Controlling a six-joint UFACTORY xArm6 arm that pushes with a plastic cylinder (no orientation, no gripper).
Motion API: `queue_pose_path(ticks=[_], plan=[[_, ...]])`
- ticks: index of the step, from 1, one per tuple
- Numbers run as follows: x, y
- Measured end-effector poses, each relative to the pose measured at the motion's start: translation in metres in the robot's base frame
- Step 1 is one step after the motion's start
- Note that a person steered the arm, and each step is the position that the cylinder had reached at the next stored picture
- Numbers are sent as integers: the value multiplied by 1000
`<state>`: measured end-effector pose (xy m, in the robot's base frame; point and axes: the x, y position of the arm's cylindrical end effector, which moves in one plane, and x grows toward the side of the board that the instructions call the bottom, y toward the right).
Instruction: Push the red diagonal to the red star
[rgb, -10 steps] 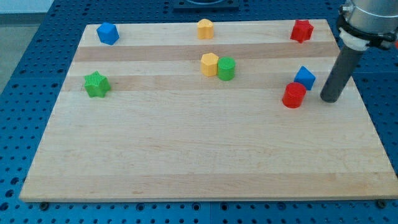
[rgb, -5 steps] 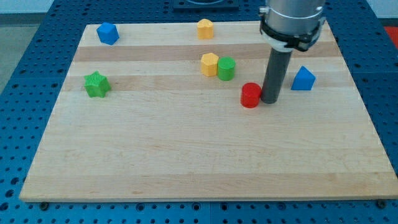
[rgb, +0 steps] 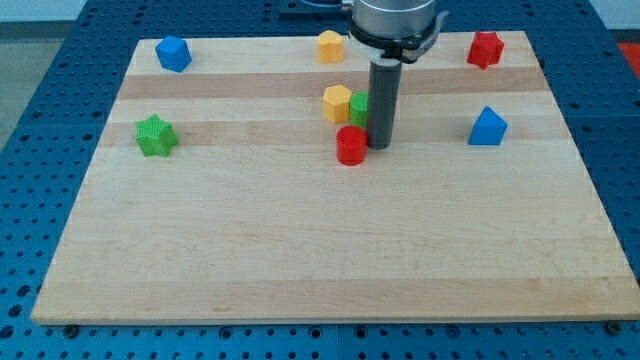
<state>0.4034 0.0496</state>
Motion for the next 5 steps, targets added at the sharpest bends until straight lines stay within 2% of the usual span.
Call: queue_pose_path(ticks=[3, 5], plan=[[4, -62], [36, -88]])
